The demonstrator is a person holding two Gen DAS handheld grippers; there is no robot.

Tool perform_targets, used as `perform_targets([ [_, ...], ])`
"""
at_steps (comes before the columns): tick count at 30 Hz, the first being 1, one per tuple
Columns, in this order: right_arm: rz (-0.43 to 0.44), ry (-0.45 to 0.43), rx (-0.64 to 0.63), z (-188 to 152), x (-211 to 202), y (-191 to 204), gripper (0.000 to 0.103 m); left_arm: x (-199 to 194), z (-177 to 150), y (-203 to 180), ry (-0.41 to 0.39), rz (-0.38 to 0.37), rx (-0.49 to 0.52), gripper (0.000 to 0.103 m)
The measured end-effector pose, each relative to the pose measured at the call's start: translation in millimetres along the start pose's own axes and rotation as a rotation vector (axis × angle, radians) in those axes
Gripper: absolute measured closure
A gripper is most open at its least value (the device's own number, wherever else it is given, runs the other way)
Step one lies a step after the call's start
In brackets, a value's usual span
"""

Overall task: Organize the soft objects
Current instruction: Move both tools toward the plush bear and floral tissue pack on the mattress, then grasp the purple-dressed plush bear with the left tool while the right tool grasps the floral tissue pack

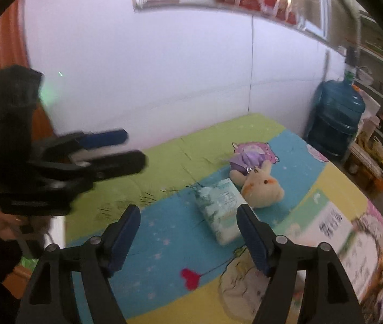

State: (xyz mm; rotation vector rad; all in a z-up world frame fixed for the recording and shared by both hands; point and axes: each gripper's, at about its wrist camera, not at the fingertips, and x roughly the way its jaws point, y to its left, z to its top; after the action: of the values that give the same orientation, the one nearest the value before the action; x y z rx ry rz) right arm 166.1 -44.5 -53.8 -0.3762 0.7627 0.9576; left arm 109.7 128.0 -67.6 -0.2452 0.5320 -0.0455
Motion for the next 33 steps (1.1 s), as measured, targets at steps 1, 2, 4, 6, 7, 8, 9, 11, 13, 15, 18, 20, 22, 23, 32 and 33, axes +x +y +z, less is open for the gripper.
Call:
perform_targets([
  [1, -0.008, 0.036, -0.016, 5, 11, -1, 0.029, 2, 0, 4, 0.001, 0.001, -0.003, 0.03],
  [2, -0.011, 0.062, -0.027, 7, 19, -2, 0.029, 2, 0, 7, 0.002, 0.002, -0.005, 0.03],
  [4, -0.02, 0.12, -0.044, 12, 37, -3, 0.029, 7, 0, 15, 0.008, 0.003, -0.012, 0.03],
  [6, -0.048, 0.183, -0.064, 16, 55, -3, 0.029, 12, 0, 21, 0.011, 0.004, -0.021, 0.03],
  [7, -0.055, 0.202, -0.071, 16, 60, -3, 0.029, 15, 0, 24, 0.013, 0.004, -0.026, 0.03],
  [8, -0.065, 0.229, -0.083, 18, 67, -4, 0.029, 17, -1, 28, 0.014, 0.004, -0.031, 0.03],
  [9, -0.078, 0.253, -0.095, 19, 73, -4, 0.029, 19, -1, 32, 0.017, 0.004, -0.035, 0.03],
  [11, -0.105, 0.292, -0.119, 20, 82, -4, 0.029, 24, -3, 37, 0.022, 0.001, -0.042, 0.03],
  [13, -0.125, 0.336, -0.138, 21, 92, -5, 0.029, 29, -4, 41, 0.028, -0.003, -0.05, 0.03],
  [15, -0.135, 0.379, -0.153, 20, 101, -8, 0.029, 33, -5, 44, 0.031, -0.011, -0.056, 0.03],
  [18, -0.146, 0.408, -0.168, 22, 109, -10, 0.028, 40, -4, 45, 0.034, -0.024, -0.06, 0.03],
  [20, -0.15, 0.418, -0.169, 24, 112, -9, 0.028, 43, -5, 47, 0.038, -0.03, -0.064, 0.03],
  [22, -0.167, 0.426, -0.173, 24, 115, -9, 0.031, 45, -6, 48, 0.041, -0.026, -0.069, 0.03],
  [23, -0.179, 0.429, -0.177, 25, 118, -7, 0.032, 43, -7, 50, 0.042, -0.025, -0.071, 0.03],
  [32, -0.206, 0.343, -0.088, 28, 96, -4, 0.071, 40, -11, 54, 0.042, -0.012, -0.084, 0.03],
  [33, -0.183, 0.306, -0.071, 25, 85, 0, 0.071, 40, -11, 53, 0.044, -0.011, -0.081, 0.03],
])
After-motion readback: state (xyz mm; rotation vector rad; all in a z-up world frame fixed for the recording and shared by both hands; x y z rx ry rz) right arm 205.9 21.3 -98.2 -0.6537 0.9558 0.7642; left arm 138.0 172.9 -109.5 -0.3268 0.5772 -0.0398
